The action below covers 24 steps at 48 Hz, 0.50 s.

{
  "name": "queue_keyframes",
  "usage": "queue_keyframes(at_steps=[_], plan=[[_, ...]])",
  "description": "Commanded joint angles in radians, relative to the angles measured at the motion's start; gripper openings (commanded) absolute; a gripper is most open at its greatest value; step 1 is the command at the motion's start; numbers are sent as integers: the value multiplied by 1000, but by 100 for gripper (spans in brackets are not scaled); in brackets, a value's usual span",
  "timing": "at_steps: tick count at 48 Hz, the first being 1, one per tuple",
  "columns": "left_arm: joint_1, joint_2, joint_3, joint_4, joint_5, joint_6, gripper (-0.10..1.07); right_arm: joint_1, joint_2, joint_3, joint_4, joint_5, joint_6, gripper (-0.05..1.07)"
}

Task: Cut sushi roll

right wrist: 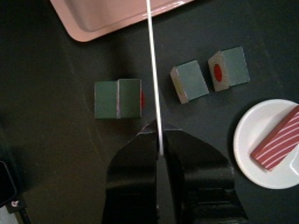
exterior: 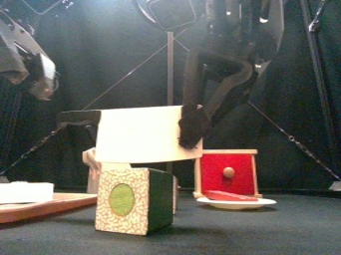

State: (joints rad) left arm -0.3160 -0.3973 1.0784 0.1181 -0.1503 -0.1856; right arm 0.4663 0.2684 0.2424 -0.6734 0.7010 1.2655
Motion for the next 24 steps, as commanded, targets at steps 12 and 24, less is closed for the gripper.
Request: queue_keyframes(at_steps=[12,24], plan=[[15,67,-26,32,-55,5,83,2,-52,-34,-15,-12,-2,27],[32,155,-74,43,-57,3,81,2,-51,-34,-15,-12,0,27]])
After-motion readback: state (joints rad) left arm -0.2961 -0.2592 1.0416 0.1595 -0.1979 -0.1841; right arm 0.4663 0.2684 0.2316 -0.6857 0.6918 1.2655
